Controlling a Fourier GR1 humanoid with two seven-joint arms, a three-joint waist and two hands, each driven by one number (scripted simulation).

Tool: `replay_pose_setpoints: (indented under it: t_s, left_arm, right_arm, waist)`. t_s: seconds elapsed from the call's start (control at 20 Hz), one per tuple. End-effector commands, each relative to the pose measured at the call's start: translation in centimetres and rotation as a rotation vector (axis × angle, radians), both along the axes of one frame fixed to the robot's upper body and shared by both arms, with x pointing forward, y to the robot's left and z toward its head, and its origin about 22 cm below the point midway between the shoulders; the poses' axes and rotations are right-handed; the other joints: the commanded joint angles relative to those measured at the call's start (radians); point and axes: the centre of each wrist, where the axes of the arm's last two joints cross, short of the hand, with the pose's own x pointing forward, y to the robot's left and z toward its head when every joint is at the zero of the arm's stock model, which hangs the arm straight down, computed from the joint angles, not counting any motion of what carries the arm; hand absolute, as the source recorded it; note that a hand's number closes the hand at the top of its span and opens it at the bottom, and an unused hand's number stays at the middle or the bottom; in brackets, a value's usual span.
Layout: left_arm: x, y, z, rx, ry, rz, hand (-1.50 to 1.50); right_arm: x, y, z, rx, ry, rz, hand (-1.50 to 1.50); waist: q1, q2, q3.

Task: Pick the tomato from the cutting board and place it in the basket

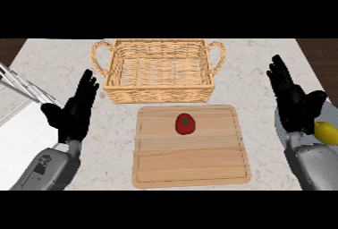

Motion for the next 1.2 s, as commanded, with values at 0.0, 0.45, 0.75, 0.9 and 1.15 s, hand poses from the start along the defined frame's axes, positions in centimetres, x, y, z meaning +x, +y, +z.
replay_pose_setpoints:
  t_s: [0.0,0.45,0.75,0.9,1.15]
  left_arm:
    - [-0.5,0.7,-1.7,-0.020,0.083,0.000,0.00]
    - [-7.3,2.3,-8.8,0.069,0.538,-0.090,0.00]
    - [-7.1,4.9,-8.2,0.051,0.552,-0.026,0.00]
    - [-7.5,5.5,-7.6,0.035,0.557,0.006,0.00]
    - [-8.9,7.1,-8.5,0.046,0.586,0.020,0.00]
  right_arm:
    - [-0.4,1.9,-0.6,0.039,-0.043,0.106,1.50]
    - [-0.8,19.3,2.3,0.129,-0.239,0.835,1.50]
    - [-1.7,23.4,0.7,-0.222,-0.212,0.673,-1.50]
    - [1.3,19.7,2.0,-0.548,-0.241,0.508,-1.50]
    - [2.5,18.8,10.1,-0.836,-0.216,0.441,-1.50]
  waist:
    - [0.019,0.001,0.032]
    - [0.131,0.011,0.033]
    - [0.053,-0.002,0.030]
    - [0.035,-0.016,0.028]
    - [0.001,-0.024,0.027]
